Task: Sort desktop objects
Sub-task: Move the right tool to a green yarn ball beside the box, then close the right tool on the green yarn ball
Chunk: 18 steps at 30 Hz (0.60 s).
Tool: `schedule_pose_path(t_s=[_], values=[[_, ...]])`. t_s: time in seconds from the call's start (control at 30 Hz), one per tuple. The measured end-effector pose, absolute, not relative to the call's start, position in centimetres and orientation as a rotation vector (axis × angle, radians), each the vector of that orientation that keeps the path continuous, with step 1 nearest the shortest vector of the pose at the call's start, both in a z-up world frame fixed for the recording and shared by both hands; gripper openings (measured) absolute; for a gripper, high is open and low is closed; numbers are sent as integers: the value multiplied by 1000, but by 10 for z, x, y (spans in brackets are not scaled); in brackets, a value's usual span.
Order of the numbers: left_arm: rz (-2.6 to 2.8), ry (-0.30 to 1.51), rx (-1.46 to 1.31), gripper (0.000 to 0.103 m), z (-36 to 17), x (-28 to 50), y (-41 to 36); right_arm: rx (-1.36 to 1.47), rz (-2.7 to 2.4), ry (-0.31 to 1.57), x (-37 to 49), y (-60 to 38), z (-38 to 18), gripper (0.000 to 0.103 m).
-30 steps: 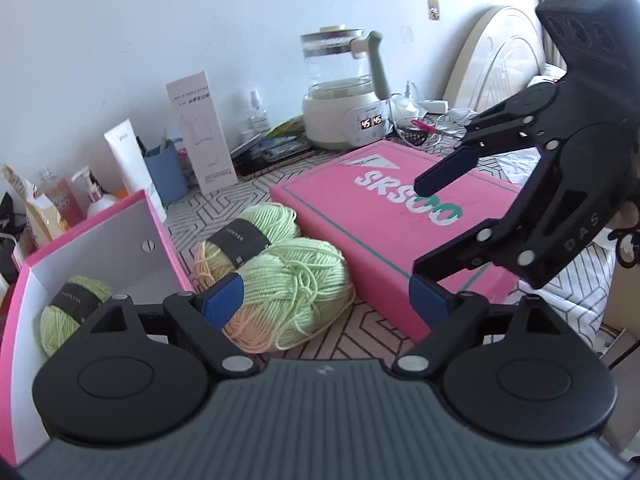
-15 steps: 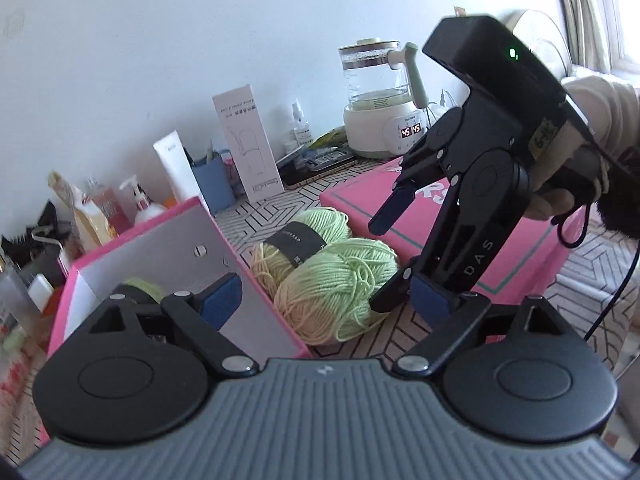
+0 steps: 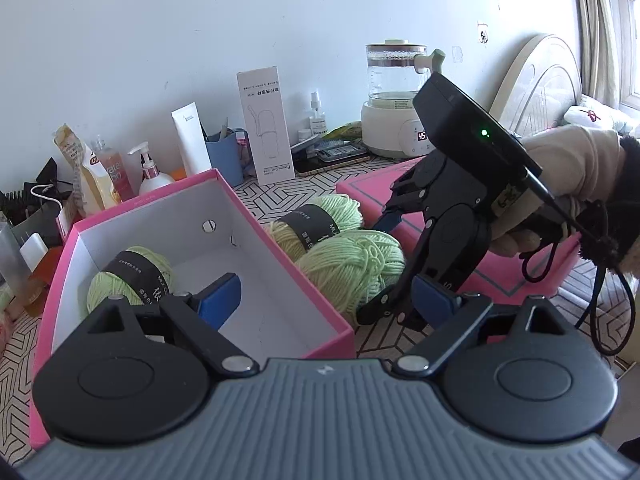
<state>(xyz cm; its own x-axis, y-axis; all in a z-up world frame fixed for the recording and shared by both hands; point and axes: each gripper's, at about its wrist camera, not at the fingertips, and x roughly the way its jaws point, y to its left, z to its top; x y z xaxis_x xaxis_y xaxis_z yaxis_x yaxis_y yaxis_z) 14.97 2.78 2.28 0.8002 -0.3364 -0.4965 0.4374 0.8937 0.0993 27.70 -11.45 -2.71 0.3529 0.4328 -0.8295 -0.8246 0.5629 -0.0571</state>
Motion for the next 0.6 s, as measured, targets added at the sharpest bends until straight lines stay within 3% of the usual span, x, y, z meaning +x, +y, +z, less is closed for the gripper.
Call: schedule_pose_path(t_s=[0.13, 0.6], values=[[-414, 488, 188, 93, 23, 152, 33, -449, 833, 866, 272, -125, -17, 62], [-421, 464, 135, 93, 26, 133, 47, -432, 749, 776, 225, -130, 5, 52]])
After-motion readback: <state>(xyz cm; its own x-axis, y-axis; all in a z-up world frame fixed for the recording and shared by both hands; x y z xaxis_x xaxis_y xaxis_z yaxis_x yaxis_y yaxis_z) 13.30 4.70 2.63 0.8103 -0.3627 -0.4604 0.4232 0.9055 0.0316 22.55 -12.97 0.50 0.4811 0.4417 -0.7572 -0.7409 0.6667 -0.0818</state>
